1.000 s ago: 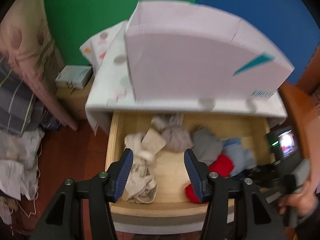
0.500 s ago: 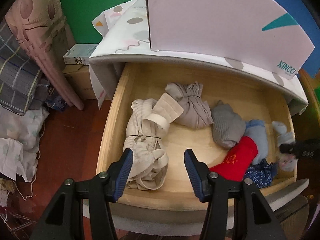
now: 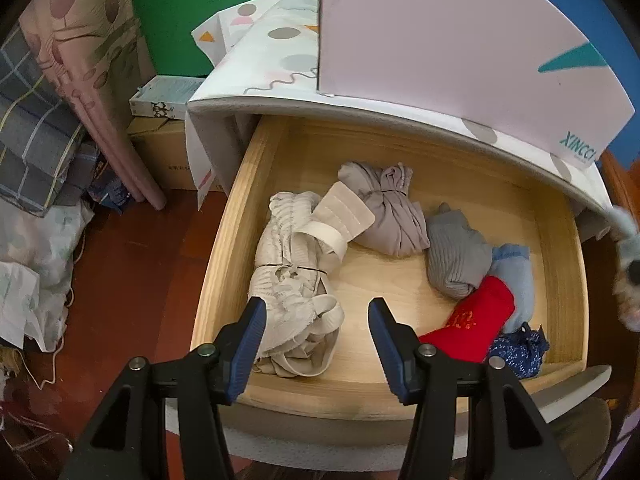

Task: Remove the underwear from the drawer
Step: 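Return the left gripper over the drawer while the right gripper carries the sock to the box, then open the right gripper to drop the light blue sock into the box, then move the right gripper back into the drawer over the navy floral underwear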

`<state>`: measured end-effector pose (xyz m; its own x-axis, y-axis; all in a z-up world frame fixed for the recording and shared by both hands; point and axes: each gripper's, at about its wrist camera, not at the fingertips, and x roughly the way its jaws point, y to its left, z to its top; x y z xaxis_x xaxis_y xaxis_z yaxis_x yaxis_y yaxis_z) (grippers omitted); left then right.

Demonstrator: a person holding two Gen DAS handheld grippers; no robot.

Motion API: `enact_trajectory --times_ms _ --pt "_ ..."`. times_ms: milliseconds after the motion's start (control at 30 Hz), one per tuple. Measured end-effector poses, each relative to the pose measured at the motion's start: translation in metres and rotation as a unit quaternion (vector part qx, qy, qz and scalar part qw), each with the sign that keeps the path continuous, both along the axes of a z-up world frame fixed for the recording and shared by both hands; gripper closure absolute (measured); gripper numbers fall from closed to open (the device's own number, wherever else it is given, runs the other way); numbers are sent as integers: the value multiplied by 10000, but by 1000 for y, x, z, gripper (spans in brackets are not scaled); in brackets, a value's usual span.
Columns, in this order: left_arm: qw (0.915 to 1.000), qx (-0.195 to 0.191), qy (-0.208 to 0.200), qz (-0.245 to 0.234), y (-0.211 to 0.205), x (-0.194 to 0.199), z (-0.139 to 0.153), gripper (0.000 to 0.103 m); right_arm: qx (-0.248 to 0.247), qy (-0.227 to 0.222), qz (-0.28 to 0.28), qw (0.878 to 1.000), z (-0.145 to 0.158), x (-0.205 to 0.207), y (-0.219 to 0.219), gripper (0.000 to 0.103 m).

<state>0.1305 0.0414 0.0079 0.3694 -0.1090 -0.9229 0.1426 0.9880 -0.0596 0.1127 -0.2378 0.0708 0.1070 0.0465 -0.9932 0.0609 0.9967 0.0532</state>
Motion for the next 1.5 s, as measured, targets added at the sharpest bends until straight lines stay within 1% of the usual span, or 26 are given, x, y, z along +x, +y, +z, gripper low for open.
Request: enact_trajectory --times_ms 67,200,267,400,467,533,567,700,833,900,1000,1033,1067,1133,1200,1267,1367,1500 --pt "10000 -75 5 39 3 0 0 49 23 -141 5 9999 24 8 -2 75" --pt "9996 -254 8 117 7 1 1 49 -32 -619 -33 9981 83 33 -6 75" --pt "9995 -285 12 151 9 1 0 49 -14 -834 -90 9965 107 50 -6 74" --pt "9992 -362 9 196 11 0 1 49 -42 -1123 -172 9935 138 91 -6 74" --pt "9990 -396 22 212 12 0 0 49 -30 -1146 -262 9931 139 112 -4 74" --pt "9989 -413 42 216 13 1 0 49 -91 -1091 -300 9935 134 132 0 74" --pt "9989 -413 43 211 13 1 0 49 -144 -1017 -309 9942 127 145 2 74" --pt "9990 -407 81 177 13 1 -2 49 -346 -650 -269 9969 97 174 11 74" --pt "9989 -443 93 149 12 1 -2 49 -433 -361 -222 9982 66 188 15 73" --pt "9988 -453 99 140 11 2 -2 49 -474 -253 -219 9983 50 191 15 71" --pt "9988 -471 116 110 11 2 -3 49 -553 -189 -177 9981 39 191 17 63" --pt "9987 -480 121 96 11 2 -3 49 -555 -171 -138 9982 36 191 18 55" --pt "9988 -471 124 93 10 2 -3 49 -572 -172 -100 9982 35 190 19 50" --pt "9988 -459 113 94 10 2 -3 49 -663 -212 -13 9976 38 188 22 46" --pt "9989 -452 113 101 10 3 -4 49 -663 -313 -1 9973 48 186 22 45" --pt "9988 -456 121 123 10 3 -4 49 -636 -434 -23 9970 62 182 21 41" --pt "9987 -465 136 145 10 2 -5 49 -593 -613 -12 9964 86 171 20 40" --pt "9988 -450 126 161 12 2 -4 49 -454 -660 113 9967 105 150 22 40"
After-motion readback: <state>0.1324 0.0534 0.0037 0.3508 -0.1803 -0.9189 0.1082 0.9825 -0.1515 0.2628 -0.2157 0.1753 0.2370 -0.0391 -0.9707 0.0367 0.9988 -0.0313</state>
